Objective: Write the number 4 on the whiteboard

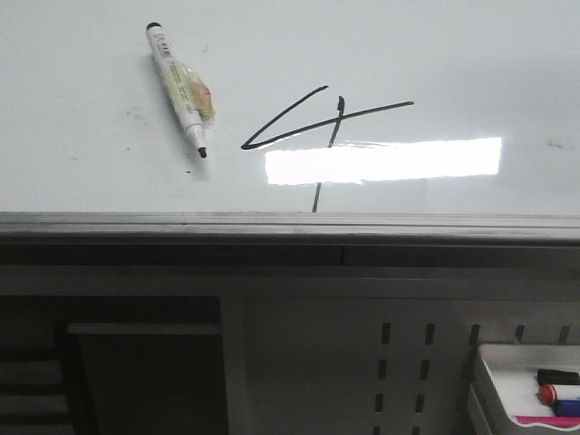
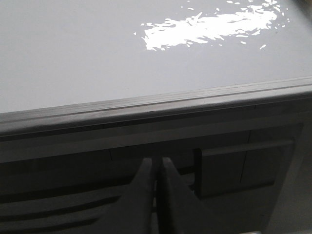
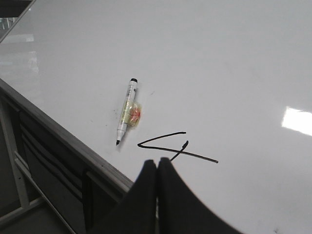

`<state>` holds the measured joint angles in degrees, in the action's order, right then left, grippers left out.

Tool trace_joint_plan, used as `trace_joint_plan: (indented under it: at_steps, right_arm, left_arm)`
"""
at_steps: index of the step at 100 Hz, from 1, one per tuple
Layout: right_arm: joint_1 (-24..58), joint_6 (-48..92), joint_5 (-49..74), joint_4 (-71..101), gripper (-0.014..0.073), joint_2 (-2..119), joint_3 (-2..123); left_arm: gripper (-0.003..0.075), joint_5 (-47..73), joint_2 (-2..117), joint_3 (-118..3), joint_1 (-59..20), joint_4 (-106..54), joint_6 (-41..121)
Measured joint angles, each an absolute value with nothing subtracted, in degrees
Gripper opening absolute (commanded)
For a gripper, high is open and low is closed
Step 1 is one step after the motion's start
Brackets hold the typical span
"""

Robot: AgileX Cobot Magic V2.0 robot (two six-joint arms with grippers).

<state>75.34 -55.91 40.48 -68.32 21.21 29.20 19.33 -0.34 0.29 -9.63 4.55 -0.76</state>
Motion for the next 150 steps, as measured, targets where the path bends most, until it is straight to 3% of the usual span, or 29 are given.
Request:
trace_joint_plan:
  at_steps: [102,126,150]
  right_arm:
    - [74.2,-55.9,42.0,-66.4,-0.0045,21.2,25.6]
    - [60.6,-51.4,29.8,-51.0,-0.0045,21.2,21.5]
    - [40.7,-26.3,23.8,-23.8,-0.0045,21.2,20.1]
  left_arm:
    - [-0.0020,19.3,-0.3,0.3,-9.6,4.5,-0.8]
    - [-0.0020,19.3,-0.3,0.3,-9.6,4.5,-0.8]
    - [-0.0020,19.3,-0.3,0.3,-9.6,4.5,-0.8]
